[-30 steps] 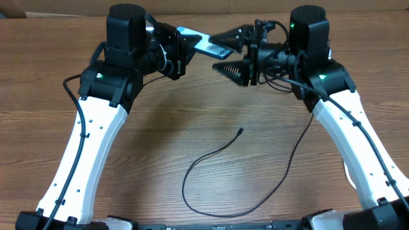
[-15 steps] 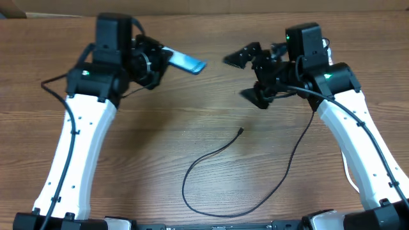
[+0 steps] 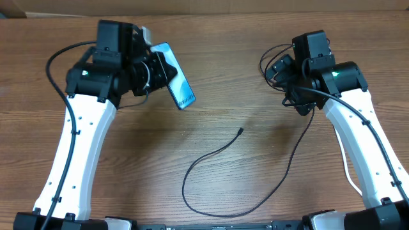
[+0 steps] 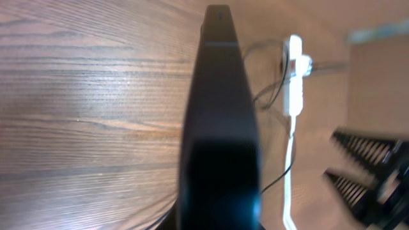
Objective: Plug charger to phone and switch on socket
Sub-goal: 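Release the phone from the right gripper and withdraw it right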
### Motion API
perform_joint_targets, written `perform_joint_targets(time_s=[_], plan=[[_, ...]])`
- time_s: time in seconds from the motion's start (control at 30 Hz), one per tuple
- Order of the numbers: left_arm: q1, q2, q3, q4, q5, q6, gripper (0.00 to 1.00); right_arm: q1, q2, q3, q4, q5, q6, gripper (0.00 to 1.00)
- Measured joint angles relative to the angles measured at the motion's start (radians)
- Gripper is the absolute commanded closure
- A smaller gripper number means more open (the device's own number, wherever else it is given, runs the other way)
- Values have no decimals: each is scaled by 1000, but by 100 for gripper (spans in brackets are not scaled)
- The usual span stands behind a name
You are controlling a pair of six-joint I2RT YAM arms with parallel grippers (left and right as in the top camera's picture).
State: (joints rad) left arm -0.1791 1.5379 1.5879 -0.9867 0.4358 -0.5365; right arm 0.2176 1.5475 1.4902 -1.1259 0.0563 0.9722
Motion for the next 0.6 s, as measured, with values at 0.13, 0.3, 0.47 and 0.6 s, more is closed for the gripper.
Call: perform_joint_targets(time_s=[0.13, 0.3, 0.47, 0.6], plan=[[-16, 0, 0, -47, -22, 116, 96, 0, 0, 0, 0, 30, -5, 0], [-16, 0, 0, -62, -63, 206, 96, 0, 0, 0, 0, 43, -5, 0], [-24, 0, 0, -62, -75, 234, 96, 0, 0, 0, 0, 49, -5, 0], [-37, 0, 0, -62, -78, 246, 96, 0, 0, 0, 0, 49, -4, 0]])
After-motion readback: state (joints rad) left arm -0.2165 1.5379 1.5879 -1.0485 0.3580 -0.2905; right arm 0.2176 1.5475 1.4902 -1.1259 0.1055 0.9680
